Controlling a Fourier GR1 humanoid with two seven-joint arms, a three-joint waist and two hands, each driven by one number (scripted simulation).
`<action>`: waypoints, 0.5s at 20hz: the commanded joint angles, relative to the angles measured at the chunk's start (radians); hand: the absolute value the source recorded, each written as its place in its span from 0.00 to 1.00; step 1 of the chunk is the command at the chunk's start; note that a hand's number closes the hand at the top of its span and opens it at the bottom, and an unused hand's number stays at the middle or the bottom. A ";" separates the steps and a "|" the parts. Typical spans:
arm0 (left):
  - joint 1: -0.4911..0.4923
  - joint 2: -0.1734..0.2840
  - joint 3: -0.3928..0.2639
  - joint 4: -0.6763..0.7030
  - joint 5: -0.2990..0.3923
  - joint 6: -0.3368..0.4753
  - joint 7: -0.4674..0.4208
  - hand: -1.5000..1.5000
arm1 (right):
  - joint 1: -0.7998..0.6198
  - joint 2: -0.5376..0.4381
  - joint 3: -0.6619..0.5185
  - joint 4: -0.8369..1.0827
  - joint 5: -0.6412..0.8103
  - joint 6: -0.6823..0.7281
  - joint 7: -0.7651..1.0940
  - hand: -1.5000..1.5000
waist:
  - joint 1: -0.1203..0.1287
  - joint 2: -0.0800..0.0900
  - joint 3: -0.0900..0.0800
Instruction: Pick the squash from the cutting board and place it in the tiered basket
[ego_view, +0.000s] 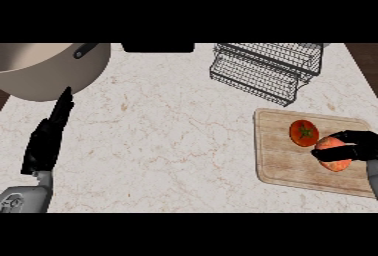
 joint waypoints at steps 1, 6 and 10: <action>-0.021 -0.006 0.021 0.050 0.003 -0.023 -0.031 0.50 | -0.028 -0.005 -0.058 -0.097 0.004 -0.024 0.105 1.00 | -0.002 0.002 0.004; -0.072 -0.027 -0.049 0.014 -0.010 -0.040 -0.001 0.50 | -0.293 0.209 0.243 -0.142 0.290 -0.167 0.139 1.00 | 0.117 0.020 -0.002; -0.103 -0.031 -0.076 0.018 -0.027 -0.051 -0.013 0.50 | -0.495 0.319 0.303 -0.072 0.439 -0.232 0.155 1.00 | 0.184 0.031 -0.004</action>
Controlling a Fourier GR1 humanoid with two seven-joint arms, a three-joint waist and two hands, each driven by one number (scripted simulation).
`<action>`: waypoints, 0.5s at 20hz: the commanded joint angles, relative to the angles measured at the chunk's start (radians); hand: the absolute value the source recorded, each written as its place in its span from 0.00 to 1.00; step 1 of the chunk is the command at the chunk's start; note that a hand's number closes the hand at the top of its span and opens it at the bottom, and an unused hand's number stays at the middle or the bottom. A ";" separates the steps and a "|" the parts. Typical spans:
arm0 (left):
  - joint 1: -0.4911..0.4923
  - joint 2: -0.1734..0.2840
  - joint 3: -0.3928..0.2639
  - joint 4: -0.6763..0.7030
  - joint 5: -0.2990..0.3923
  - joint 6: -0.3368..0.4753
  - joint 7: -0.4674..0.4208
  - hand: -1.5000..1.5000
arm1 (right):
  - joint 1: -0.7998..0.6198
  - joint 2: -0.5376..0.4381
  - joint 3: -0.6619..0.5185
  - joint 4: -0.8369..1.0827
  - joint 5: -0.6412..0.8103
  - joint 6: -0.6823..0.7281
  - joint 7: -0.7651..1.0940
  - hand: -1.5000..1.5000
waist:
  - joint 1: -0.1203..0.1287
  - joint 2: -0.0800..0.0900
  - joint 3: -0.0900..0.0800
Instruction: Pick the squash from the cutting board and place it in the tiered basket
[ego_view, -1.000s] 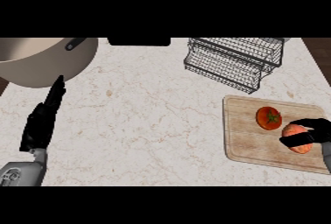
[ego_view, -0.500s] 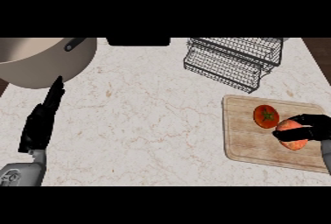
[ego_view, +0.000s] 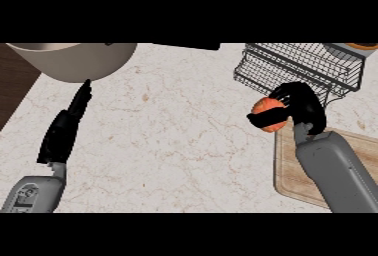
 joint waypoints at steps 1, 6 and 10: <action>-0.033 -0.026 -0.040 0.003 -0.006 -0.015 0.010 0.50 | -0.210 0.127 0.087 0.067 0.195 -0.138 0.091 1.00 | 0.052 0.010 0.000; -0.067 -0.027 -0.022 0.027 -0.016 0.006 0.038 0.50 | -0.433 0.212 0.115 0.201 0.462 -0.210 0.181 1.00 | 0.005 -0.002 -0.001; -0.065 -0.013 -0.008 0.029 -0.012 0.001 0.049 0.50 | -0.630 0.279 0.066 0.326 0.605 -0.204 0.246 1.00 | -0.016 -0.007 0.002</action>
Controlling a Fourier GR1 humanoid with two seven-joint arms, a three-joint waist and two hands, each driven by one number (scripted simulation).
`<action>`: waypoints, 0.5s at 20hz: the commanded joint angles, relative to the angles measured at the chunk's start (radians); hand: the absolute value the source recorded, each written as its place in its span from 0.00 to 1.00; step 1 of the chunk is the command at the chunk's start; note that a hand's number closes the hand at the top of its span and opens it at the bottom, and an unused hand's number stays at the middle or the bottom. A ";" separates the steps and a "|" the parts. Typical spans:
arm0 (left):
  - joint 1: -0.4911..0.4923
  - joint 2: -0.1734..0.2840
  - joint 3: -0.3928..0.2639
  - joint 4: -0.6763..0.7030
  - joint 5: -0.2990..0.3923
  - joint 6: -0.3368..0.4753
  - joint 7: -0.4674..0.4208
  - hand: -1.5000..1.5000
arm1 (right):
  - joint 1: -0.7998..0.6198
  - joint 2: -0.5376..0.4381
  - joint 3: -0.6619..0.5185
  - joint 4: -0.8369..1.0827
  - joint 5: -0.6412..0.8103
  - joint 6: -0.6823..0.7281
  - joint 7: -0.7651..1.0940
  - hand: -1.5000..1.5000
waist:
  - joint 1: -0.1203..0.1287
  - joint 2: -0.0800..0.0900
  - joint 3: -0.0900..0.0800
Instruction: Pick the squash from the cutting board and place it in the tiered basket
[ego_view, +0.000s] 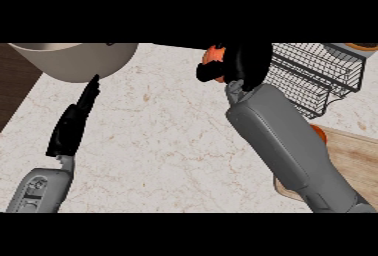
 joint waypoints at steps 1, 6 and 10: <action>0.007 0.015 0.021 0.007 0.005 -0.001 -0.002 0.50 | -0.195 0.089 -0.002 0.141 0.199 -0.079 0.216 1.00 | -0.017 -0.004 0.001; 0.041 0.027 0.051 0.021 0.008 0.010 -0.023 0.50 | -0.371 0.115 -0.064 0.347 0.309 0.032 0.254 1.00 | -0.058 -0.005 0.003; -0.003 0.022 0.057 0.042 0.005 0.013 -0.014 0.50 | -0.494 0.117 -0.178 0.491 0.248 0.015 0.178 1.00 | -0.070 0.004 0.006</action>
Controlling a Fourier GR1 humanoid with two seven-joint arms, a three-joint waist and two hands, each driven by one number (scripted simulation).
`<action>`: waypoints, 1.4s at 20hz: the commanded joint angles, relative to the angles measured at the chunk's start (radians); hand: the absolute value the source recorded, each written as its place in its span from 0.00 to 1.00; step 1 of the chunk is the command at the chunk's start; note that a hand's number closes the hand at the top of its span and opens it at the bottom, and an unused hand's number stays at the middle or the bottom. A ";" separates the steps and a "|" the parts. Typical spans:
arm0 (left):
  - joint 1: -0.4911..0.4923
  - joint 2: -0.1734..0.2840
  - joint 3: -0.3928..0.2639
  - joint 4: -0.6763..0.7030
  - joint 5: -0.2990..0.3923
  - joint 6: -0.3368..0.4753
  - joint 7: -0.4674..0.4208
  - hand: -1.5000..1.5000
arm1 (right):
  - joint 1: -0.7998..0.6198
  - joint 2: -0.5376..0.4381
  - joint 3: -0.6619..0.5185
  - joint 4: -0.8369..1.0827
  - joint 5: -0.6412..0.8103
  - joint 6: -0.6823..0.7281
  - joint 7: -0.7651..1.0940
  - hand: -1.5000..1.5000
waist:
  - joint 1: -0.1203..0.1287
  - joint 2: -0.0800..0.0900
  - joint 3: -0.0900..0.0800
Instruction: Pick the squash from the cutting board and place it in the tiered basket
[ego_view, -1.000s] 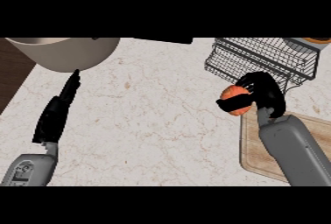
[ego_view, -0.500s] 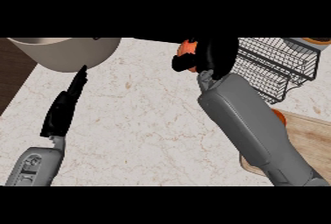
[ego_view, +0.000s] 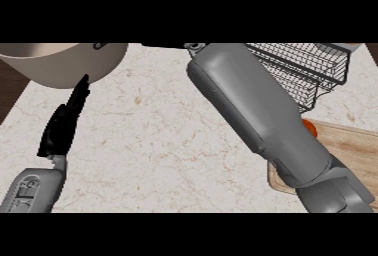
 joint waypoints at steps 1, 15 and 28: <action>0.023 -0.013 -0.005 0.004 0.001 -0.002 -0.023 0.50 | -0.130 0.019 -0.076 0.147 -0.022 -0.041 0.133 1.00 | -0.002 0.004 0.002; 0.029 -0.013 0.038 0.062 -0.009 0.019 -0.073 0.50 | -0.188 -0.130 -0.129 0.532 0.112 0.011 -0.080 1.00 | -0.046 0.007 0.002; 0.021 -0.023 0.051 0.026 -0.020 0.020 -0.023 0.50 | -0.146 -0.237 -0.196 0.576 0.077 0.027 -0.292 1.00 | -0.063 -0.003 0.005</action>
